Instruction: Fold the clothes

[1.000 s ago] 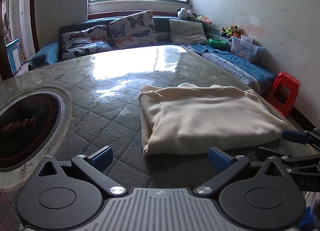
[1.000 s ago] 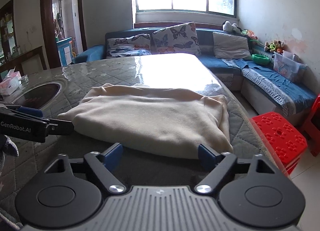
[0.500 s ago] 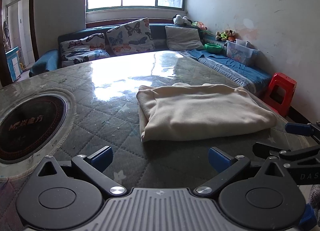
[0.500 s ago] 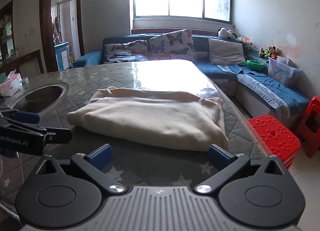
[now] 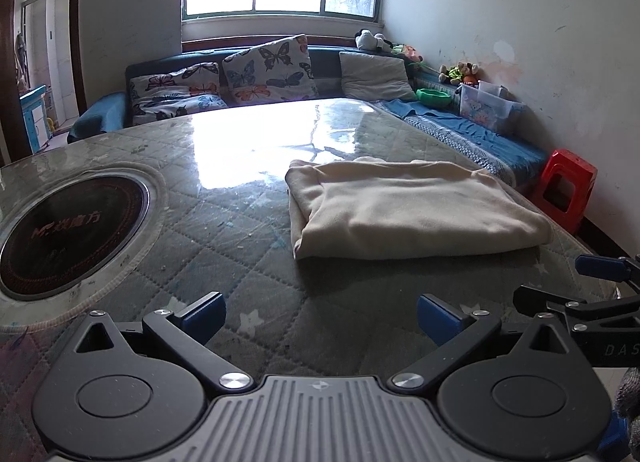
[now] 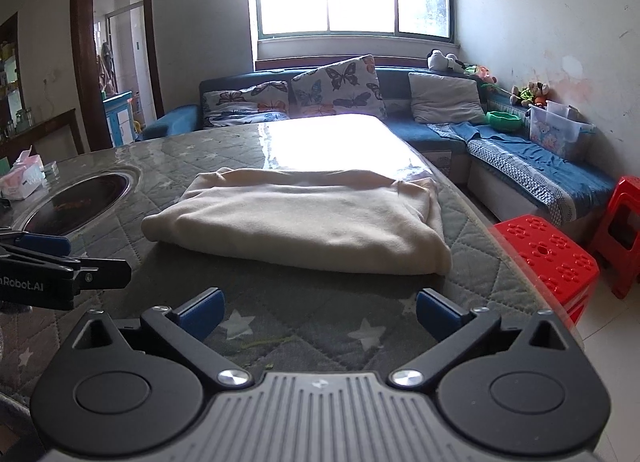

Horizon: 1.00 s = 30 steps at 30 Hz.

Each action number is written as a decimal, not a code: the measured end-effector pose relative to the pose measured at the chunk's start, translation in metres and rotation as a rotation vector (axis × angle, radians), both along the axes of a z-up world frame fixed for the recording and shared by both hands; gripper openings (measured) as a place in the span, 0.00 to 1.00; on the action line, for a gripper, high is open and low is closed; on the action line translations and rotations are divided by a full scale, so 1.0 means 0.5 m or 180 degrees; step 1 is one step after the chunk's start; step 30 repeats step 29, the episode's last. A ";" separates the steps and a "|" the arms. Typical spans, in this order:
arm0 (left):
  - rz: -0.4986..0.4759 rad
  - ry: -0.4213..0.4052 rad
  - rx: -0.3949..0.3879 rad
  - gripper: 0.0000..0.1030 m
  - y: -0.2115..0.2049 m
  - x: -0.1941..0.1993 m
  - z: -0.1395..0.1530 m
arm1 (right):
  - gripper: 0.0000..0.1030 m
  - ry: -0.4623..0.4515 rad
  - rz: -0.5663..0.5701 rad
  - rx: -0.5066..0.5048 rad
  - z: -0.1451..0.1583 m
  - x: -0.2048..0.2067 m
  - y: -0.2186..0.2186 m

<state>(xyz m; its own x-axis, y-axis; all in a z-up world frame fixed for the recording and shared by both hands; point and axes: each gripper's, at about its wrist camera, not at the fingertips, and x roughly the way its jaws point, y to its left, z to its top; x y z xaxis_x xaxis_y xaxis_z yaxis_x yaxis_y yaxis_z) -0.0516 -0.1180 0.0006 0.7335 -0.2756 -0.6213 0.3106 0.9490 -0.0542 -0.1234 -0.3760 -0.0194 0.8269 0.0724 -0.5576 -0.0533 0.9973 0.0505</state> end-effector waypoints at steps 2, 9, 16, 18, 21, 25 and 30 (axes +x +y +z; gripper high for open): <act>-0.0005 -0.0004 0.0014 1.00 -0.001 -0.004 0.000 | 1.00 -0.0010 0.0005 -0.0003 0.000 -0.003 0.004; -0.0027 -0.0038 0.0042 1.00 -0.006 -0.016 -0.001 | 1.00 -0.0061 0.0022 -0.0026 0.006 -0.017 0.010; -0.0044 -0.0043 0.0042 1.00 -0.006 -0.026 -0.002 | 1.00 -0.0071 0.0010 -0.0017 0.008 -0.025 0.012; -0.0046 -0.0043 0.0040 1.00 -0.007 -0.029 -0.002 | 1.00 -0.0074 0.0007 -0.0010 0.008 -0.028 0.011; -0.0046 -0.0051 0.0043 1.00 -0.008 -0.033 -0.001 | 1.00 -0.0075 0.0013 -0.0006 0.007 -0.032 0.012; -0.0052 -0.0069 0.0047 1.00 -0.008 -0.037 -0.001 | 1.00 -0.0069 0.0016 -0.0003 0.006 -0.036 0.014; -0.0075 -0.0071 0.0048 1.00 -0.009 -0.040 0.000 | 1.00 -0.0075 0.0012 0.0001 0.005 -0.041 0.016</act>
